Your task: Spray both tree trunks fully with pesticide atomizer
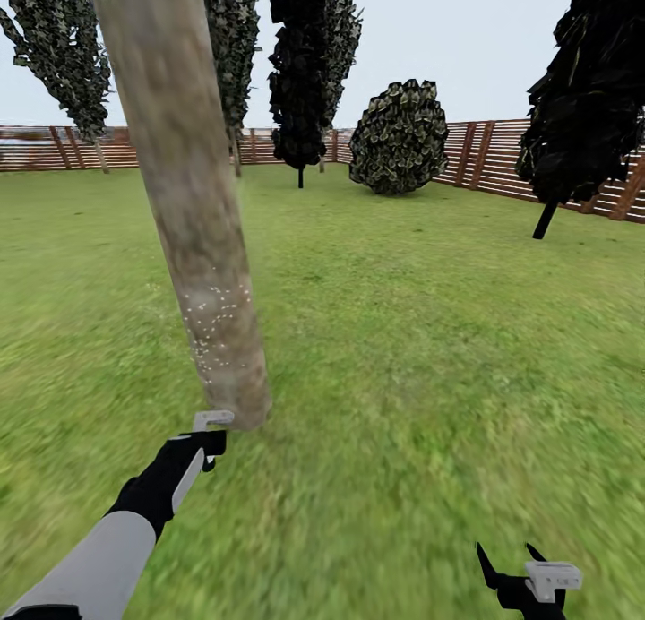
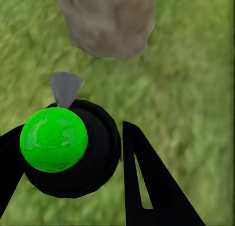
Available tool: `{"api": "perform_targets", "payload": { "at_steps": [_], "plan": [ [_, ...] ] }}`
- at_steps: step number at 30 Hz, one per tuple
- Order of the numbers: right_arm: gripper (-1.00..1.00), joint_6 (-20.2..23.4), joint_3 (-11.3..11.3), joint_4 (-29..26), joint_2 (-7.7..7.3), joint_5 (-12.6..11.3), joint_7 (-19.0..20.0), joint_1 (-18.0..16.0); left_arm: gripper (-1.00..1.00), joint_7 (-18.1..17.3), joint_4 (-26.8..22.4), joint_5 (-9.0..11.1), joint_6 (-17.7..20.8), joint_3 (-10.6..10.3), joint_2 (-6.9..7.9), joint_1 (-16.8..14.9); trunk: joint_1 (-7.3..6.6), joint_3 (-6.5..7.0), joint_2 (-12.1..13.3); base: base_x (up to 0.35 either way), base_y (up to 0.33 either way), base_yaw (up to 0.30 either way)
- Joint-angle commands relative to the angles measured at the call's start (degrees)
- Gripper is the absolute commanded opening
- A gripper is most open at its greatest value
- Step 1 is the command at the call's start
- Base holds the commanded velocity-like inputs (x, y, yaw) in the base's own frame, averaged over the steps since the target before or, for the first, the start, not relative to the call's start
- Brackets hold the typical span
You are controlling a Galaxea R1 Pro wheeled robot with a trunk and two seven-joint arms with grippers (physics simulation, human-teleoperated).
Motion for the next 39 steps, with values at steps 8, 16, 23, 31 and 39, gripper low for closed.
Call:
{"api": "perform_targets", "payload": {
  "at_steps": [8,16,23,31,39],
  "plan": [
    [1.00,-0.26,-0.47,0.06,0.06,0.37,0.41,-0.09,-1.00,6.83,-0.10,1.00,0.30,-0.08,-0.33,-0.02,-0.01,-0.05,-0.02,0.000,-0.271,0.188],
    [1.00,-0.26,-0.47,-0.02,0.06,0.37,0.41,-0.11,-1.00,6.90,-0.10,1.07,0.62,-0.16,-0.43,-0.02,-0.01,-0.05,-0.02,0.000,-0.272,0.112],
    [1.00,-0.26,-0.47,-0.02,0.06,0.37,0.41,-0.12,-1.00,6.92,-0.17,0.81,1.05,0.00,-0.32,-0.02,-0.01,-0.05,-0.02,0.012,-0.272,0.072],
    [1.00,-0.26,-0.47,-0.02,0.06,0.37,0.40,-0.12,-1.00,6.92,-0.17,0.94,2.15,0.46,0.15,-0.02,-0.01,-0.05,-0.02,0.168,-0.242,0.268],
    [1.00,-0.26,-0.47,-0.04,0.06,0.37,0.41,-0.10,-1.00,6.78,-0.11,0.98,2.55,1.39,-0.57,-0.02,-0.01,-0.05,-0.02,0.147,-0.116,0.267]
  ]
}}
